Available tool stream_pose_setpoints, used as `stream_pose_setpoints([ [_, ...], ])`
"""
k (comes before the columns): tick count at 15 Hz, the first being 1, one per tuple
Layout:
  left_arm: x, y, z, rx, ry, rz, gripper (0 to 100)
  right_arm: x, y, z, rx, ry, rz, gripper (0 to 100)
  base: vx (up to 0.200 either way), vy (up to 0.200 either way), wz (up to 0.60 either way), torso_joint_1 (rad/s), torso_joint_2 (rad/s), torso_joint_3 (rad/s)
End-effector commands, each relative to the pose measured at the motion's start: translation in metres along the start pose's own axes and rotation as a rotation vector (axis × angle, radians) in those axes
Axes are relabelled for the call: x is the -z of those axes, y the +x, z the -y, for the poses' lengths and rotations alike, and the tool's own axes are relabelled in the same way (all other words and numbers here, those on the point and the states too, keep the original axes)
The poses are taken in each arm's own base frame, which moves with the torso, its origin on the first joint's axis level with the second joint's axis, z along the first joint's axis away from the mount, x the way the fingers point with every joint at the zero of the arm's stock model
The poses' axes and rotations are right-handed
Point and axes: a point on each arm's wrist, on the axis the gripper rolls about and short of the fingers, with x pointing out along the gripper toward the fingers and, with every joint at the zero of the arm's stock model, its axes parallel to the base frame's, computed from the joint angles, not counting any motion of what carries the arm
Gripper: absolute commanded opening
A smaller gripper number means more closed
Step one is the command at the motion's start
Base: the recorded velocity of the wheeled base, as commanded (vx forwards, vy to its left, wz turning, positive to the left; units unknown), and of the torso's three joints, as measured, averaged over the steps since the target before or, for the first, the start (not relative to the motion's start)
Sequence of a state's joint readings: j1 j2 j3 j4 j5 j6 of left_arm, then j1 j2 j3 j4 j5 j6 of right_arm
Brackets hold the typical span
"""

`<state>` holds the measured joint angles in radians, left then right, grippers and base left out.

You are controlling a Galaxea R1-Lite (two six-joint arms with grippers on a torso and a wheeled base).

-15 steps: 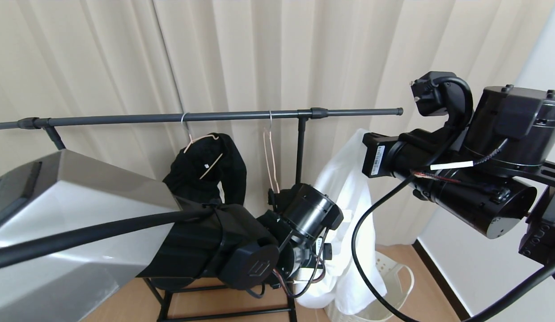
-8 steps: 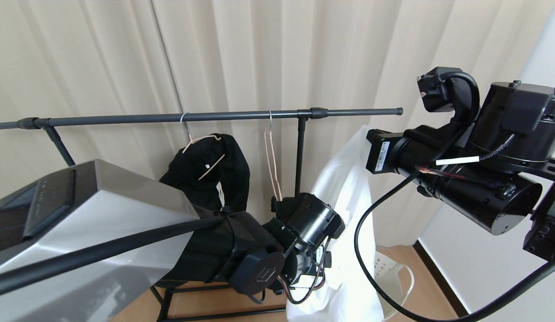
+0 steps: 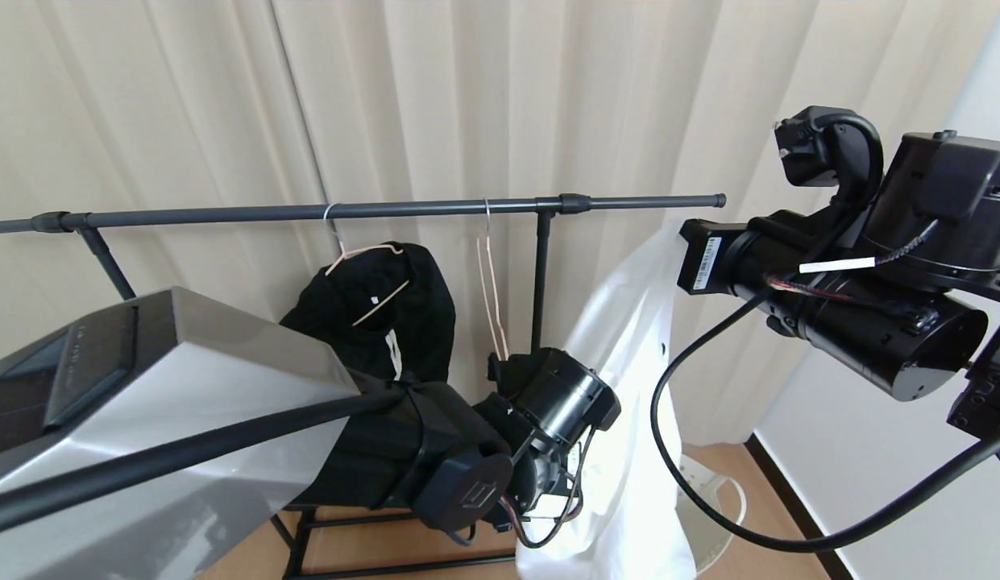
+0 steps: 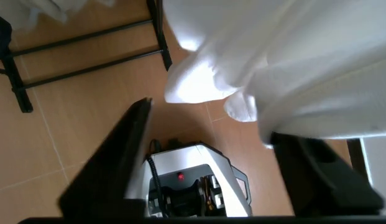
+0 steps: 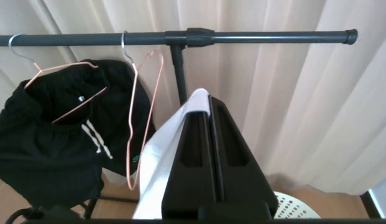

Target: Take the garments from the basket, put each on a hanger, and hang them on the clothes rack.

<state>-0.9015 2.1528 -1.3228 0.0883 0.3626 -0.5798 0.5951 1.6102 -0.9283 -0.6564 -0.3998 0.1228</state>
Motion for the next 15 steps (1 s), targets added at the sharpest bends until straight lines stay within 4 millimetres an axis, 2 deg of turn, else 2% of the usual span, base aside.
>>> stream_pose_setpoints([
  [1,-0.018,-0.021,-0.01,0.003,-0.012,0.057,0,-0.003,0.005,0.011,0.041,0.001,0.013,0,0.0,0.0,0.0,0.0,0.0,0.0],
  [4,-0.039,-0.045,-0.035,-0.047,-0.035,0.114,0,-0.007,0.01,0.023,0.088,-0.012,0.022,0,0.0,0.0,0.0,0.0,0.0,0.0],
  [8,-0.067,-0.067,-0.055,-0.072,-0.042,0.21,0,0.005,0.012,0.034,0.198,-0.097,-0.071,0,0.0,0.0,0.0,0.0,0.0,0.0],
  [10,-0.082,-0.074,-0.055,-0.072,-0.033,0.263,0,0.015,0.003,0.031,0.186,-0.137,-0.157,0,0.0,0.0,0.0,0.0,0.0,0.0],
  [15,-0.112,-0.097,-0.048,-0.053,0.001,0.353,0,0.028,-0.02,0.007,0.082,-0.204,-0.276,0,0.0,0.0,0.0,0.0,0.0,0.0],
])
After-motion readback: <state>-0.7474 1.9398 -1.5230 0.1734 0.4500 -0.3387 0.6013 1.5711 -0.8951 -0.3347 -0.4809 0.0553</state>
